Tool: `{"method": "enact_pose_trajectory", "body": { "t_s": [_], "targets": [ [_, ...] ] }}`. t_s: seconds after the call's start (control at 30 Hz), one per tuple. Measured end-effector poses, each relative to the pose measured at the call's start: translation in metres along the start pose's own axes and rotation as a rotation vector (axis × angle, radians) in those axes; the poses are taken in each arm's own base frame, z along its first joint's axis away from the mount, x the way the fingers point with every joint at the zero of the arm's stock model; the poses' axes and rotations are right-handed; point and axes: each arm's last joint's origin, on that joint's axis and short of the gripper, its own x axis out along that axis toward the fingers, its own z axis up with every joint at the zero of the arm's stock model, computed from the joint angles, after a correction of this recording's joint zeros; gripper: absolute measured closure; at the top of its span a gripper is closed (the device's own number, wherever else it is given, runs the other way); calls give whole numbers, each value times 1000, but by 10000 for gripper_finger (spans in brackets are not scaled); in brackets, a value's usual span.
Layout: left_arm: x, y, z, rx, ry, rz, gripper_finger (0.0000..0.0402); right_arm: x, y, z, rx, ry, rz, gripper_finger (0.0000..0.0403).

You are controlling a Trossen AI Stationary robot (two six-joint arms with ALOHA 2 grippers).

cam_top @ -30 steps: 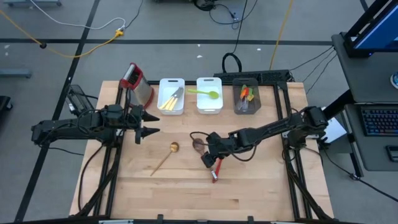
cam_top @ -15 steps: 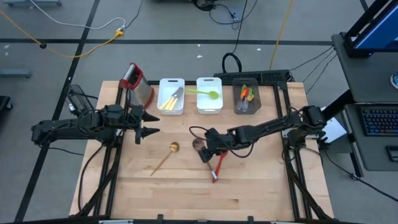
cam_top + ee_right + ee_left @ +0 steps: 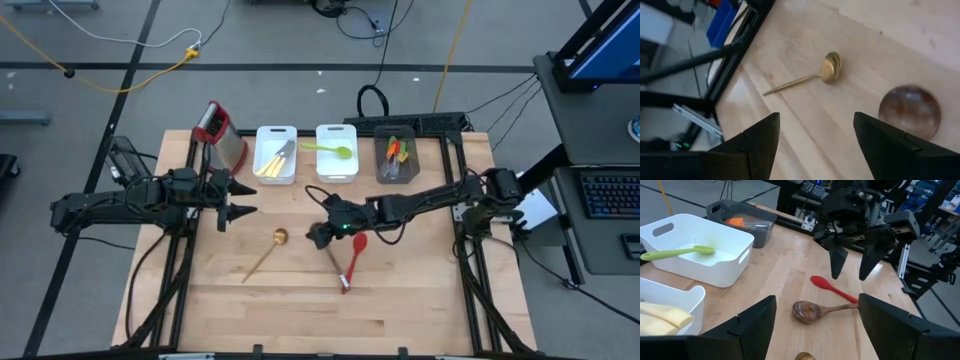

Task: Pick & Place Kitchen Items
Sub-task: Put the brown serving spoon into the right white bin

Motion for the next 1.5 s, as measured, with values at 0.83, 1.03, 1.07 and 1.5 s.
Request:
{"method": "enact_pose_trajectory", "body": {
  "t_s": [0.83, 1.03, 1.07, 1.5],
  "targets": [
    [0, 0, 0, 4, -1, 0, 117, -18, 25, -16, -152, 229, -276, 154],
    [0, 0, 0, 6, -1, 3, 117, 15, 8, -31, -131, 363, -311, 154],
    [0, 0, 0, 6, -2, 7, 117, 20, 4, -33, -125, 371, -335, 154],
    [0, 1, 0, 5, -5, 18, 117, 48, -13, -38, -91, 397, -367, 154]
  ]
}}
